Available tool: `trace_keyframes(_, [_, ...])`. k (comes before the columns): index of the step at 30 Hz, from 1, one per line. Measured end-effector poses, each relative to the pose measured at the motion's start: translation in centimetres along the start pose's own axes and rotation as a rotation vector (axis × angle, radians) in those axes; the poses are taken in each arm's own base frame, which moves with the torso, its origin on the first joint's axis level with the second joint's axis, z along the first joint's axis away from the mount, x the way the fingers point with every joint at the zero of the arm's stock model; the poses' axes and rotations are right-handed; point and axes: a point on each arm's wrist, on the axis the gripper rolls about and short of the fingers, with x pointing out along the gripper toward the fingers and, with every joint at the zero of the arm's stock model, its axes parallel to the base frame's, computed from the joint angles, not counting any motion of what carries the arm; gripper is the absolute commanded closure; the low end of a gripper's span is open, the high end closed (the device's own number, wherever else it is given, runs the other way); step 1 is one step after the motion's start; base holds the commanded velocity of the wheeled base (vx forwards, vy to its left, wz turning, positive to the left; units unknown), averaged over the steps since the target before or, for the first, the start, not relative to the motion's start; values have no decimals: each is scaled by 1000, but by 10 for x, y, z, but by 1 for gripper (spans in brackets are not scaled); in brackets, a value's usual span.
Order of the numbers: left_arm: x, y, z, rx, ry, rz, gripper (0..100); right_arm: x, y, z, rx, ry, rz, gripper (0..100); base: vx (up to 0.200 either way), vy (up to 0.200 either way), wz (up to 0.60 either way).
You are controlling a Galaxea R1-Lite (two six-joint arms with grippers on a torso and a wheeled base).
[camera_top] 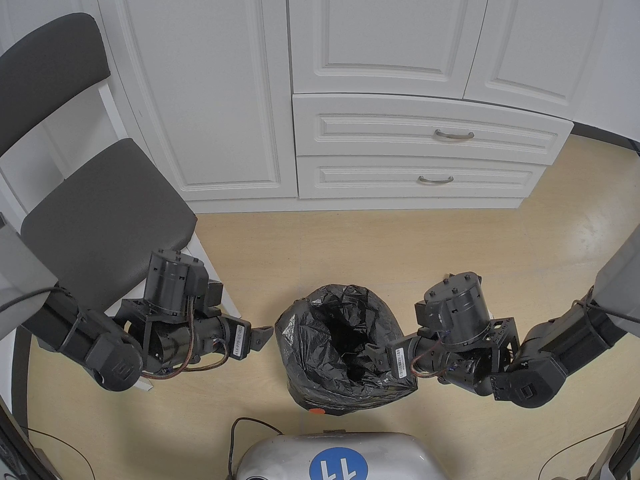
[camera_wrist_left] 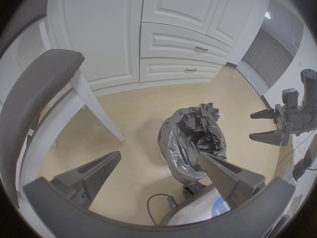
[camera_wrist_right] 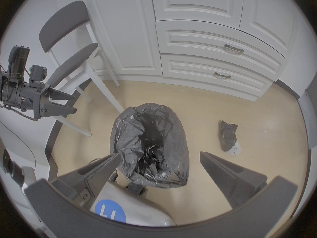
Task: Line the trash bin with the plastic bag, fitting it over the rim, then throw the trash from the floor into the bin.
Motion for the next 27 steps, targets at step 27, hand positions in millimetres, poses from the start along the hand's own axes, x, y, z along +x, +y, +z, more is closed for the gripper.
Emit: trace_keyframes(27, [93, -39, 12, 147, 96, 22, 0, 149, -13, -4, 11, -132, -95, 0, 0, 0, 0])
